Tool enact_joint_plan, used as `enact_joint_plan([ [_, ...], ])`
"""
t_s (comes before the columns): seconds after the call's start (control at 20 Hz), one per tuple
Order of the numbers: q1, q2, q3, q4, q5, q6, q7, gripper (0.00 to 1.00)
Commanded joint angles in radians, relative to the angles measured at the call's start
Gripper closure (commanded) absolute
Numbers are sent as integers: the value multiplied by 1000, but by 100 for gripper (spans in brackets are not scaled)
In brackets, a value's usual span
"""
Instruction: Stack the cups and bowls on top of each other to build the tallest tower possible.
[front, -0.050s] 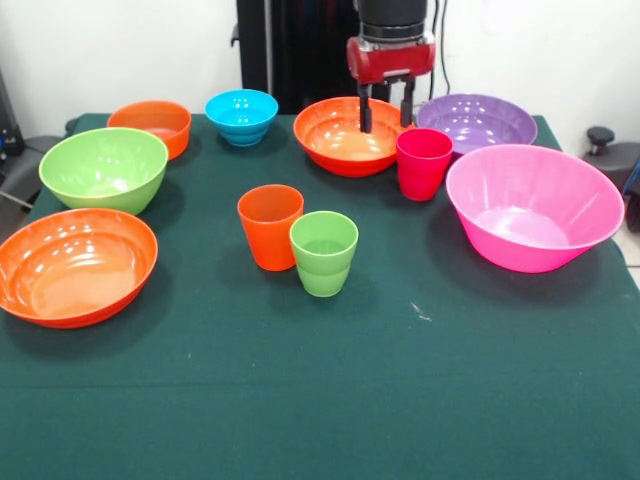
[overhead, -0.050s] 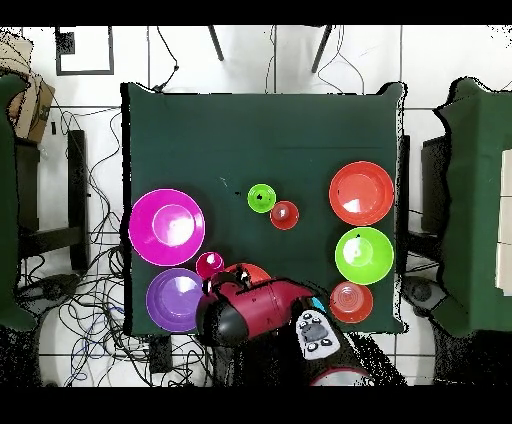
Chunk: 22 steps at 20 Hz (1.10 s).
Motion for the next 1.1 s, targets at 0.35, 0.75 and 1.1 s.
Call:
enact_joint_plan([
  [0.35,46,147,0,-82,31,-112,167,0],
  [0.75,102,249,-69,-115,50,-210,203,0],
  [1.1,126,317,-94,-150,69,-265,208,0],
])
